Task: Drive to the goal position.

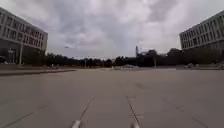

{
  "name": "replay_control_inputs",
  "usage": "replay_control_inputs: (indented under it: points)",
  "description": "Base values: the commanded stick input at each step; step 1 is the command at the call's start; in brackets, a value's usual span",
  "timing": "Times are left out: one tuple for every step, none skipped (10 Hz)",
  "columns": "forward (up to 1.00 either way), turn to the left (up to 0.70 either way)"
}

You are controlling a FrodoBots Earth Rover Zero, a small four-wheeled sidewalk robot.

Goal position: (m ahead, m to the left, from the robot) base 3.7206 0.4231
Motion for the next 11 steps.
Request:
replay_control_inputs:
  points:
    - [0.85, 0.00]
    - [0.85, 0.00]
    - [0.85, 0.00]
    - [0.85, 0.00]
    - [0.85, 0.00]
    - [0.85, 0.00]
    - [0.85, 0.00]
    - [0.85, 0.00]
    - [0.85, 0.00]
    - [0.85, 0.00]
    - [0.85, 0.00]
